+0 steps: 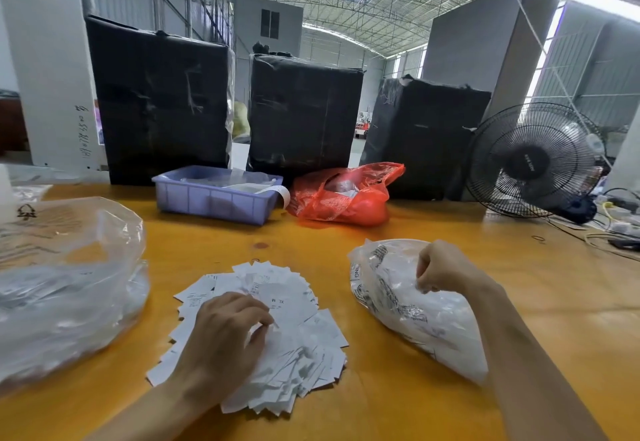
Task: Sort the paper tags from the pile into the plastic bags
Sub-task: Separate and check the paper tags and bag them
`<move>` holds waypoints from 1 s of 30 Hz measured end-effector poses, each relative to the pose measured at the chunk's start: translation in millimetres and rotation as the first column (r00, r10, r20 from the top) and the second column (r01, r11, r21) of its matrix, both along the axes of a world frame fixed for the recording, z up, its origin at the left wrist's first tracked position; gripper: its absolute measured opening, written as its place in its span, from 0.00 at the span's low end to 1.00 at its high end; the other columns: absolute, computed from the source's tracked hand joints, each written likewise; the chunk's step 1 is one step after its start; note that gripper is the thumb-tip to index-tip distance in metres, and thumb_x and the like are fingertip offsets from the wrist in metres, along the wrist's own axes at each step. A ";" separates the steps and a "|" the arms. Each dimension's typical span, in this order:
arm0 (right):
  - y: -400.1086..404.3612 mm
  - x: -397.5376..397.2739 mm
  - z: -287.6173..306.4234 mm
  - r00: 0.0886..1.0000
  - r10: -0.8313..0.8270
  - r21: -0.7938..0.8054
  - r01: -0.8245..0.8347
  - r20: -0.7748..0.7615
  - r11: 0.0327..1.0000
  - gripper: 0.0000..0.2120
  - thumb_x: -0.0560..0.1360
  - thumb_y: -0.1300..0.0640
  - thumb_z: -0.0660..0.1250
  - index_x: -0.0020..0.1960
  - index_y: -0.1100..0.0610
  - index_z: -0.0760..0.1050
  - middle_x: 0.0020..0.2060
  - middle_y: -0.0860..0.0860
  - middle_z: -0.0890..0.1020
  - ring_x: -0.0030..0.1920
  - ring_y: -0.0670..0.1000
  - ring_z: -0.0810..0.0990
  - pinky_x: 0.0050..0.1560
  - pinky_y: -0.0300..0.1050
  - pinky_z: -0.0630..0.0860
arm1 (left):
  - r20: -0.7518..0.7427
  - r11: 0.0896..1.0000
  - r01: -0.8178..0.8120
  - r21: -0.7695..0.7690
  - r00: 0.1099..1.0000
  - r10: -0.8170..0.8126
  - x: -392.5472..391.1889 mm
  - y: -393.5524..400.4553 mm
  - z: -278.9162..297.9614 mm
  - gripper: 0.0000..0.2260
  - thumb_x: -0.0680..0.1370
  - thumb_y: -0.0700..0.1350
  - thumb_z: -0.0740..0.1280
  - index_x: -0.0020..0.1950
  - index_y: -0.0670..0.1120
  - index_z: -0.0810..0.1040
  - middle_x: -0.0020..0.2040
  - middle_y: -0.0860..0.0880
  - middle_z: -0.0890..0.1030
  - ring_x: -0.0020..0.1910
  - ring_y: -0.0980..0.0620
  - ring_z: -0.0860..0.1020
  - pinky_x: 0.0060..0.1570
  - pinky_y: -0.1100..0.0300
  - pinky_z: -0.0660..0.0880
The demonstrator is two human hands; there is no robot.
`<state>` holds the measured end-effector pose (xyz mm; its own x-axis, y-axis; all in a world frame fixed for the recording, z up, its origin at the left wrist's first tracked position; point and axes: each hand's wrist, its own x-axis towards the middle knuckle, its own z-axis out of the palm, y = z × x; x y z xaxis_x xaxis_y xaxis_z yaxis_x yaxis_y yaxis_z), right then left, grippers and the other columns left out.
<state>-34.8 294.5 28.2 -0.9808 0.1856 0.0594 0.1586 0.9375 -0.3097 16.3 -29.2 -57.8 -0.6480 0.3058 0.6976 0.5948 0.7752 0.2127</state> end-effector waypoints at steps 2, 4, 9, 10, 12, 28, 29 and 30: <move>1.6 2.8 -0.4 0.999 0.010 -0.020 -0.010 0.032 1.000 0.10 0.64 0.70 0.75 0.35 0.59 0.77 0.33 0.56 0.84 0.33 0.49 0.84 0.32 0.39 0.79 | 0.009 1.000 -0.006 0.019 1.000 0.005 -1.6 -1.0 -1.3 0.14 0.57 0.33 0.81 0.34 0.49 0.83 0.36 0.55 0.83 0.39 0.52 0.82 0.37 0.52 0.78; 1.7 5.3 -1.4 0.996 0.018 -0.036 -0.015 0.088 0.999 0.11 0.63 0.66 0.78 0.39 0.59 0.77 0.31 0.52 0.83 0.31 0.44 0.83 0.27 0.34 0.73 | 0.023 1.000 -0.005 0.029 1.000 0.005 -2.4 -1.5 -2.2 0.14 0.57 0.33 0.81 0.34 0.48 0.83 0.36 0.55 0.83 0.39 0.52 0.82 0.37 0.52 0.78; 0.0 12.0 8.9 0.983 0.001 -0.096 0.017 0.184 0.995 0.09 0.66 0.58 0.78 0.37 0.60 0.79 0.29 0.51 0.84 0.30 0.45 0.83 0.25 0.35 0.70 | 0.048 0.999 0.012 0.050 0.999 -0.014 -4.0 -0.9 -4.3 0.14 0.58 0.33 0.81 0.35 0.48 0.84 0.37 0.55 0.84 0.39 0.52 0.82 0.37 0.50 0.79; -0.8 14.0 14.0 0.985 -0.006 -0.110 0.025 0.174 0.994 0.08 0.69 0.59 0.76 0.38 0.62 0.80 0.29 0.53 0.84 0.31 0.47 0.83 0.25 0.35 0.71 | 0.049 0.998 0.013 0.059 0.999 -0.016 -4.6 -0.9 -4.7 0.14 0.59 0.32 0.80 0.36 0.47 0.84 0.37 0.54 0.84 0.39 0.52 0.82 0.37 0.49 0.79; -4.9 17.7 26.3 0.996 0.008 -0.169 0.007 0.088 0.986 0.07 0.74 0.61 0.70 0.40 0.65 0.79 0.30 0.55 0.84 0.32 0.50 0.84 0.25 0.34 0.71 | 0.060 0.995 0.012 0.097 0.998 -0.018 -4.3 0.1 -4.8 0.13 0.61 0.31 0.79 0.39 0.45 0.84 0.38 0.52 0.84 0.41 0.51 0.82 0.39 0.48 0.80; -156.2 29.8 -7.5 0.788 0.616 -0.588 -0.500 -0.004 0.635 0.05 0.75 0.62 0.67 0.47 0.63 0.81 0.37 0.56 0.83 0.36 0.48 0.80 0.34 0.34 0.74 | 0.548 0.641 -0.091 0.762 0.618 -0.564 -2.6 -0.8 17.9 0.15 0.69 0.43 0.76 0.53 0.41 0.81 0.44 0.43 0.84 0.38 0.52 0.82 0.39 0.63 0.77; -159.8 28.8 -10.0 0.806 0.590 -0.586 -0.502 -0.051 0.636 0.04 0.75 0.64 0.67 0.45 0.62 0.81 0.36 0.58 0.83 0.35 0.49 0.80 0.34 0.35 0.74 | 0.551 0.651 -0.089 0.754 0.626 -0.553 -3.2 -2.2 16.2 0.10 0.70 0.37 0.74 0.51 0.39 0.81 0.41 0.44 0.84 0.35 0.54 0.81 0.37 0.64 0.76; -162.1 27.2 -12.4 0.831 0.547 -0.592 -0.492 -0.100 0.638 0.04 0.74 0.65 0.67 0.43 0.61 0.81 0.35 0.58 0.82 0.33 0.49 0.79 0.33 0.35 0.74 | 0.552 0.651 -0.099 0.753 0.634 -0.542 -3.5 -3.6 14.4 0.08 0.71 0.34 0.73 0.49 0.39 0.82 0.38 0.45 0.83 0.33 0.55 0.80 0.36 0.65 0.76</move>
<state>-7.6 132.4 15.9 -0.9217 -0.3862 0.0359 -0.2489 0.5178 -0.8185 12.8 -32.7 -43.4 -0.9762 0.1789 0.1227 0.1368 0.0688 0.9882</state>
